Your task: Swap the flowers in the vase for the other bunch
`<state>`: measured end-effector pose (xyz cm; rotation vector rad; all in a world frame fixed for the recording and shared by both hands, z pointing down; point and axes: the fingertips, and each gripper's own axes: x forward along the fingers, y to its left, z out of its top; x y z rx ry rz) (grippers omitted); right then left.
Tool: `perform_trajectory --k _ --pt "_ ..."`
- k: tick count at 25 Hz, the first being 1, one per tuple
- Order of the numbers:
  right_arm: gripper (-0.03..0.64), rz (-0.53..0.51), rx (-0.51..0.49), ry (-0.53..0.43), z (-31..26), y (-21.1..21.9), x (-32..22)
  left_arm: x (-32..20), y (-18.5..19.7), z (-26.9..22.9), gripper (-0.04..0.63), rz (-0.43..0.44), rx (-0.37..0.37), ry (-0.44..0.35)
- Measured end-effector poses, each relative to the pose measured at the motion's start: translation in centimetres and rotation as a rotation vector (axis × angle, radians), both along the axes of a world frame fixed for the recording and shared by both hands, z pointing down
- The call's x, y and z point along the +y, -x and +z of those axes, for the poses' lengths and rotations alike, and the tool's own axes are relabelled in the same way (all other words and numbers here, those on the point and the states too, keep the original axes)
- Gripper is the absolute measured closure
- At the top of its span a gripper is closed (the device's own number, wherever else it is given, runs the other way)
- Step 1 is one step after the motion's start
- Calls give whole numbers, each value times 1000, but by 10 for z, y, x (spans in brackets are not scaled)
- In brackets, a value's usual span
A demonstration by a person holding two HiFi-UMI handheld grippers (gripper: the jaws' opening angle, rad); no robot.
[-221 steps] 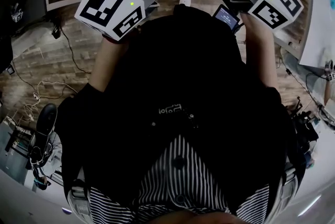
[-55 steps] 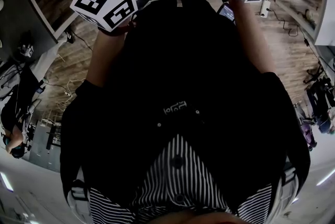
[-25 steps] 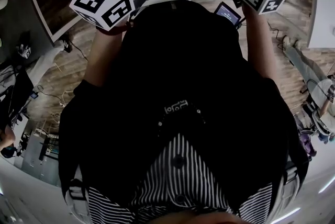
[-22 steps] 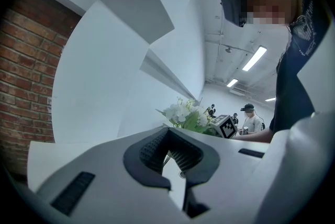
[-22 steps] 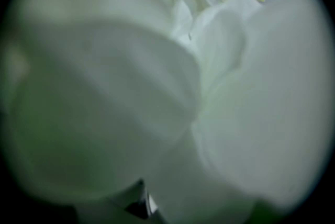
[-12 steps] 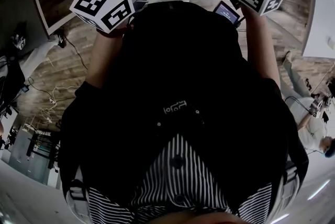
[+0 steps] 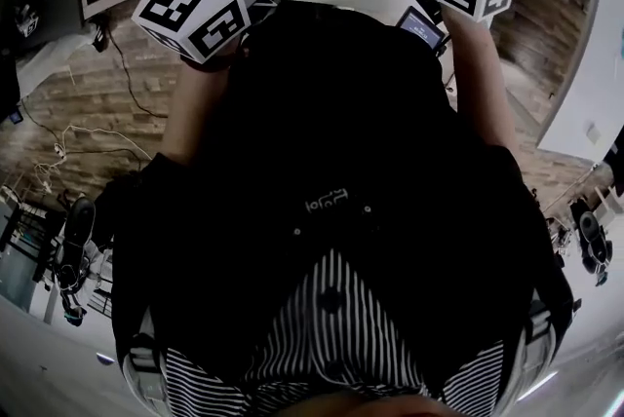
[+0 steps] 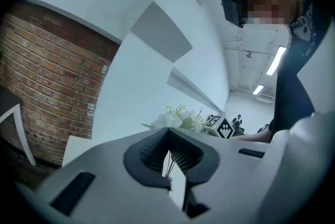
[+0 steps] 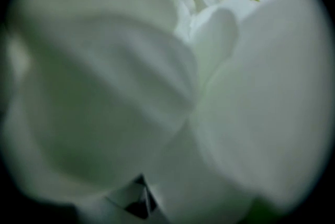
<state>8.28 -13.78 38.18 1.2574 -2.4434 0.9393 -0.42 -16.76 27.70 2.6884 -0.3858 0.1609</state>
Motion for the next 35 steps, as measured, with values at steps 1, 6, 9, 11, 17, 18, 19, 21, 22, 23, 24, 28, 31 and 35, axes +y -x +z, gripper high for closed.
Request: perform_trajectory --k 1,6,9,11,17,18,19,21,22,23,24,28,31,35 --pt "600 -17 -6 21 5 1 -1 0 1 0 589 -19 -1 -1" --pt "600 -76 -69 186 44 8 -7 -2 13 3 589 -113 -5 1" --pt "600 -77 -118 297 75 22 -18 -10 41 6 589 -175 -9 9" --pt "600 -65 -149 360 95 25 -20 -11 55 7 589 -206 -12 12" --pt "600 4 -167 520 155 10 -28 -14 74 13 589 -286 -24 22" --pt "600 20 -171 542 164 6 -29 -12 75 13 589 -294 -26 24" --pt "600 37 -171 561 173 1 -30 -9 77 14 589 -303 -29 26" --pt "600 69 -164 598 189 -8 -34 -3 82 18 589 -319 -37 31" --pt "600 80 -160 616 196 -10 -37 -2 86 20 589 -328 -41 34" --pt "600 88 -154 632 203 -12 -42 -3 90 21 589 -338 -44 37" --pt "600 95 -148 648 209 -12 -47 -5 95 22 589 -346 -47 40" --pt "598 166 -130 707 232 -23 -60 -12 105 22 589 -372 -54 42" --pt "598 254 -145 718 238 -36 -66 -15 107 20 589 -380 -54 38" --pt "589 310 -188 736 236 -35 -75 -20 116 18 589 -388 -53 40"
